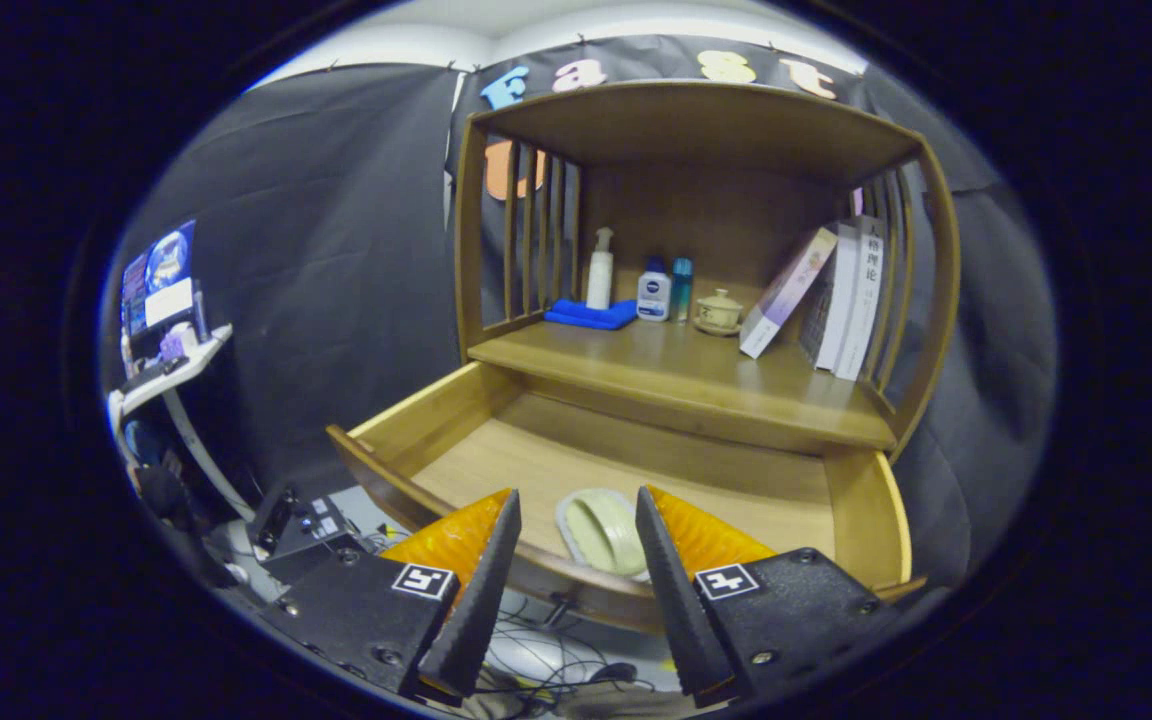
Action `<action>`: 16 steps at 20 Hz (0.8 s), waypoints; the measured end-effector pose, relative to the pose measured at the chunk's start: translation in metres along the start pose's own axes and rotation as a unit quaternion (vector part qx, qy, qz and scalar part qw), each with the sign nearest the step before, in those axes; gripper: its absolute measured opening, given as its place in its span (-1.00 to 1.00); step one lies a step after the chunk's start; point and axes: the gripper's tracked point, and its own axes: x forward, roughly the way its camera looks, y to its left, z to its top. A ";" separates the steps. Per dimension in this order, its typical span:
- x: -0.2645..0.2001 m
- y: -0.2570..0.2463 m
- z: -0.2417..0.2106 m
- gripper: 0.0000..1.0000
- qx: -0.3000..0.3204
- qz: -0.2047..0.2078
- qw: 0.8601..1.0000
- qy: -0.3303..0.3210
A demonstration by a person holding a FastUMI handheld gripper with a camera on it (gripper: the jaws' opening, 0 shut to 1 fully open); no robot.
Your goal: Pull open the drawer, take out the items inside it, and place them on the countertop above the cabinet.
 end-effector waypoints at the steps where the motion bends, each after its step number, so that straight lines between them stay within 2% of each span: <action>1: 0.009 0.000 0.000 0.48 -0.003 0.006 1.000 0.016; 7: 0.047 0.006 -0.004 0.48 -0.014 0.072 0.989 0.124; 10: 0.070 -0.007 -0.016 0.48 -0.050 0.063 0.982 0.174; 13: 0.084 -0.004 -0.033 0.49 -0.024 0.078 0.970 0.228; 16: 0.093 -0.016 -0.046 0.48 -0.016 0.061 0.962 0.266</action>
